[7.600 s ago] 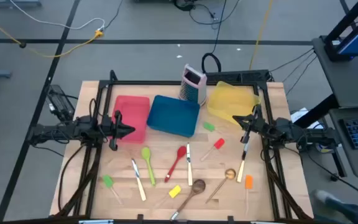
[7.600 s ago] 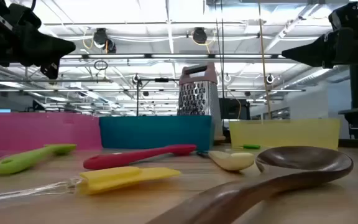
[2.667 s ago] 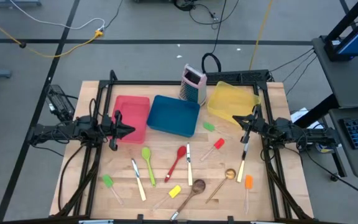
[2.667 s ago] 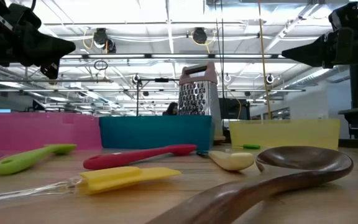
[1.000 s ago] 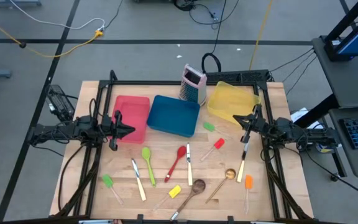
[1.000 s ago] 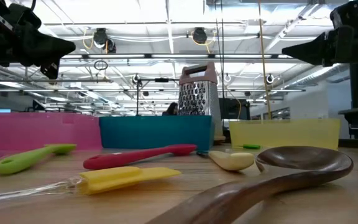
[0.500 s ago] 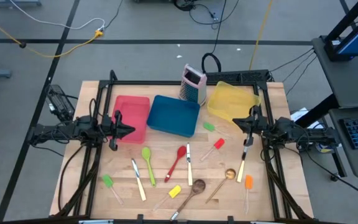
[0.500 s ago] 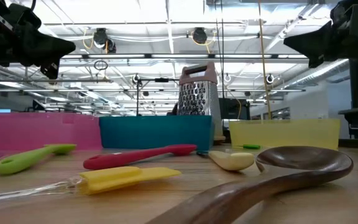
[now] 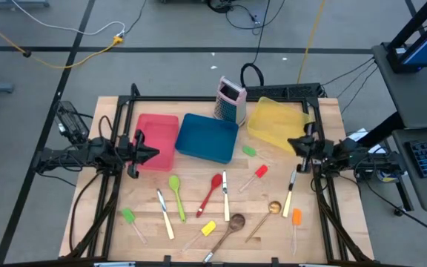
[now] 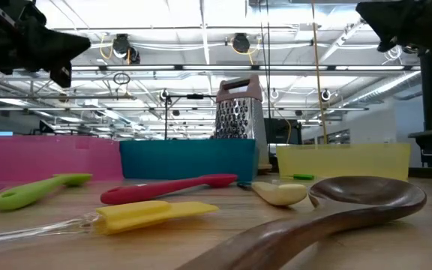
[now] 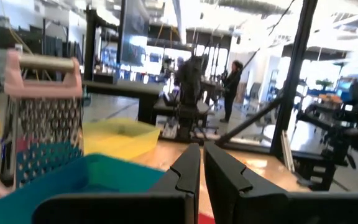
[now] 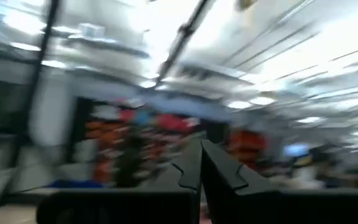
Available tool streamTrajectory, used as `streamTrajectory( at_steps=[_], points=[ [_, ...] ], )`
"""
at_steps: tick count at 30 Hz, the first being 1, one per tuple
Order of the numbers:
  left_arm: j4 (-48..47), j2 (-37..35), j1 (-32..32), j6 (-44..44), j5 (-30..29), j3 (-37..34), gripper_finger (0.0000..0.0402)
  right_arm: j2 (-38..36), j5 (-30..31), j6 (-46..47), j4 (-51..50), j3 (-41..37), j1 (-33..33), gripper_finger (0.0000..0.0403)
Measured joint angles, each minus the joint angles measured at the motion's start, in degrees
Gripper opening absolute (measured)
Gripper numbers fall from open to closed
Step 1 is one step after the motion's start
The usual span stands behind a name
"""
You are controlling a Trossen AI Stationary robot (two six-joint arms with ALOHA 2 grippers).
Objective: Pick & Place Kitchen Items
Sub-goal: Put the green spoon into the red bin
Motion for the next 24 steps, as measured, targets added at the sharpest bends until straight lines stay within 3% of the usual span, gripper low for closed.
streamTrajectory(
  at_steps=[5,11,19,24],
  points=[
    [1.7,0.0,0.0,-0.3,0.0,0.0,0.0026,5.1,-7.5,12.7,0.5,0.0,0.0,0.0044],
    [4.6,0.0,0.0,-2.5,-2.5,0.0,0.0026,15.2,-7.4,21.7,4.9,0.0,2.0,0.0105],
    [6.0,0.0,0.0,-8.1,-2.7,0.0,0.0026,32.1,-6.8,23.1,25.9,0.8,11.8,0.0134],
    [6.4,0.2,0.0,-14.1,-2.4,0.0,0.0026,45.8,0.8,20.0,26.1,8.0,19.1,0.0131]
  ],
)
